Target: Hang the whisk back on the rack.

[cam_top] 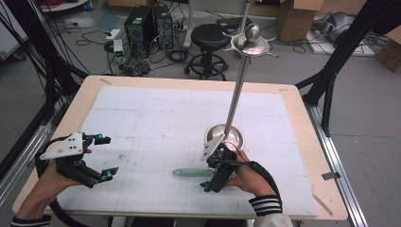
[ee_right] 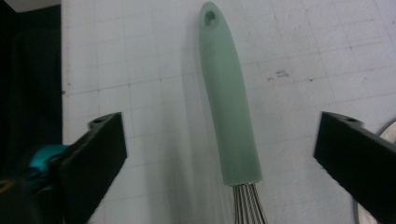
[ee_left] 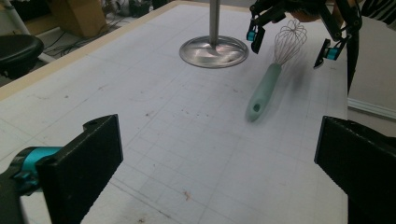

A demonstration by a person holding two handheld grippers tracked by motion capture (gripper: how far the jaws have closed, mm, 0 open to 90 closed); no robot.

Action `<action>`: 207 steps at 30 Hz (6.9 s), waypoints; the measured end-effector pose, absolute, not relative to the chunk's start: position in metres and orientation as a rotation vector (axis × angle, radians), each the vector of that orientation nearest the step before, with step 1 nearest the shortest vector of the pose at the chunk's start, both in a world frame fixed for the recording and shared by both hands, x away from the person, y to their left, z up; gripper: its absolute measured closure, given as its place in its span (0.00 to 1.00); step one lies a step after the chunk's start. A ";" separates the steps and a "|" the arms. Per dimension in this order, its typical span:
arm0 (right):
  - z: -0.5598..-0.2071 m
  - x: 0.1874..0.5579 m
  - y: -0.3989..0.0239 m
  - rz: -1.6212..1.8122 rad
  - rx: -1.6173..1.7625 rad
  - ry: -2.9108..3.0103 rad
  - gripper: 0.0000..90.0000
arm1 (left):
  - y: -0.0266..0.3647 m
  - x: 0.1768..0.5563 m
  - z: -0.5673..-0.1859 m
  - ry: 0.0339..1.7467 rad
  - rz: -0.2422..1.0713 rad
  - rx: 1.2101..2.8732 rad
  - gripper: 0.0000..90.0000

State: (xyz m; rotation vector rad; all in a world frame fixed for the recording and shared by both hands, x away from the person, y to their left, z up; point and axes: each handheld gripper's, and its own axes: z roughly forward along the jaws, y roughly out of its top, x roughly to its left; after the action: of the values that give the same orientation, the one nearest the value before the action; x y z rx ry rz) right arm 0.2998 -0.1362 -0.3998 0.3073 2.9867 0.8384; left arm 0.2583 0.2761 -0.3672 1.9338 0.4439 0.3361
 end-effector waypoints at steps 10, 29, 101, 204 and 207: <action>-0.407 0.303 -0.130 0.759 0.290 3.006 0.29 | 0.276 0.258 -0.368 0.445 0.330 1.934 0.02; -0.416 0.308 -0.121 0.634 0.243 3.064 0.63 | 0.277 0.259 -0.367 0.450 0.324 1.921 0.02; -0.303 0.272 -0.266 1.280 0.283 2.682 0.77 | 0.277 0.259 -0.368 0.459 0.318 1.930 0.02; -0.197 0.329 -0.269 1.476 0.652 2.319 0.73 | 0.283 0.265 -0.370 0.476 0.300 1.911 0.02; -0.198 0.329 -0.266 1.469 0.666 2.302 0.52 | 0.284 0.265 -0.370 0.480 0.301 1.908 0.02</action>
State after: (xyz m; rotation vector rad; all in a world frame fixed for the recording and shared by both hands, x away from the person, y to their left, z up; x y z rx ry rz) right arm 0.3290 -0.2661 -0.1976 0.6663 2.3024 1.4686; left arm 0.2652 0.2837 -0.3697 1.9078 0.4804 0.3006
